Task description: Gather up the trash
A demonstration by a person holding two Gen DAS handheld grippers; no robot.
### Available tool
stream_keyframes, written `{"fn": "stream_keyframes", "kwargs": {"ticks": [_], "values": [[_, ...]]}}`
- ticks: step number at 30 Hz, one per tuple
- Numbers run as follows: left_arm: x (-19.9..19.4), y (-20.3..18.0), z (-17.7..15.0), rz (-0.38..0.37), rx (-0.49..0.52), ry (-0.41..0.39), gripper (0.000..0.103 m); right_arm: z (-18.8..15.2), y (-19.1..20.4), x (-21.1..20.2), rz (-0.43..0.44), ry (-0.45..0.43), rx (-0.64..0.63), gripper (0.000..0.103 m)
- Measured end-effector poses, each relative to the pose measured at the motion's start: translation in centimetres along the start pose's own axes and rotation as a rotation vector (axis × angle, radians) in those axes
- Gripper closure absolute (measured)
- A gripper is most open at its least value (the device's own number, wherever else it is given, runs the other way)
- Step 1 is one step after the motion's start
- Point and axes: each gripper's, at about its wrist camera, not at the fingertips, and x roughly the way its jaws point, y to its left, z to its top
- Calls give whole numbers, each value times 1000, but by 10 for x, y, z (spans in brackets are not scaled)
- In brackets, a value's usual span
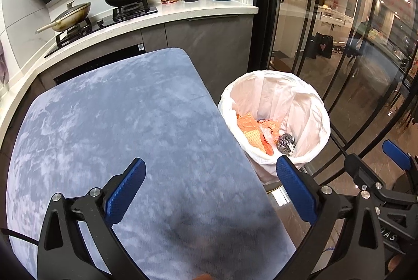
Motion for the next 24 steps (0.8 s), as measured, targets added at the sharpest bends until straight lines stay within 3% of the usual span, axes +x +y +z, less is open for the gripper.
{"fn": "stream_keyframes", "kwargs": {"ticks": [24], "values": [[7,-8,-5,18,8,21,7,-3,-7,11,5,27,2,7]]}}
